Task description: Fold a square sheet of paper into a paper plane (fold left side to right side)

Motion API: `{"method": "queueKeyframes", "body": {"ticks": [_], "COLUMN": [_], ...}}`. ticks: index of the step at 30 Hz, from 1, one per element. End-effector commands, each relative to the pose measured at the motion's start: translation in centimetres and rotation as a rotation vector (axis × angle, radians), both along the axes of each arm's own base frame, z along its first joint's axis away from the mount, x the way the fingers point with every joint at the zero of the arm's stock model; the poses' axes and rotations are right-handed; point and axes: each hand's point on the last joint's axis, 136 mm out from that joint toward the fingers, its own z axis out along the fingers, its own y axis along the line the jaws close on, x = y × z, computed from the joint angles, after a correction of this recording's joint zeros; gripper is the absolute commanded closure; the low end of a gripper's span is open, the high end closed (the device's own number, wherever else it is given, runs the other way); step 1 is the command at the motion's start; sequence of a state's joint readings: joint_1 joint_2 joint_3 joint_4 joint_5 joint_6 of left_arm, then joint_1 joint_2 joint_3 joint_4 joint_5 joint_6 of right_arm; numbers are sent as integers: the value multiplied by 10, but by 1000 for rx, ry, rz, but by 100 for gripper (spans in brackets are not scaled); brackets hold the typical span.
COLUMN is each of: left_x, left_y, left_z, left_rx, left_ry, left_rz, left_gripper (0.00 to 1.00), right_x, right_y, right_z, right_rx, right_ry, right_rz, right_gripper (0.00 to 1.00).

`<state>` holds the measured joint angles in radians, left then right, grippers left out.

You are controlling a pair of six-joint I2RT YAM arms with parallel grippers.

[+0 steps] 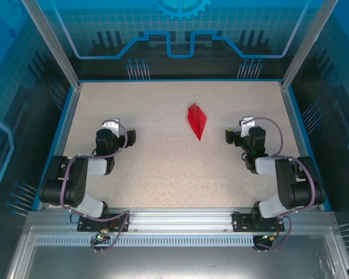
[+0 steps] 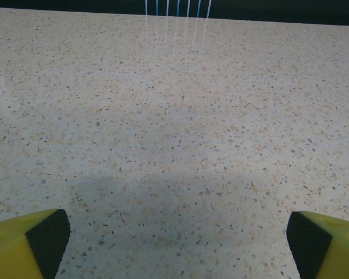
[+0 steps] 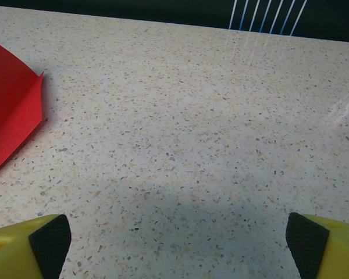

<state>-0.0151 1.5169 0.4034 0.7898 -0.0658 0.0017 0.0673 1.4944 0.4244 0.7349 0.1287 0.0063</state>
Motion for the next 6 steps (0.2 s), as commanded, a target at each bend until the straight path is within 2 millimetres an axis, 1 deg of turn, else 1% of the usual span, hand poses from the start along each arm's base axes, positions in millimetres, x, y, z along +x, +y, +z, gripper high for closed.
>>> {"method": "queueKeyframes", "body": {"ticks": [1,6], "left_x": [3,3], "left_y": [3,4], "left_z": [4,4], "left_rx": [-5,-4], "left_ry": [-9,-9], "left_rz": [10,10], "left_gripper": [1,1], "right_x": [3,3], "right_y": [7,7], "right_z": [4,3], "right_rx": [-6,1], "right_ry": [-20,-17], "right_rz": [32,36], "right_gripper": [1,1]}}
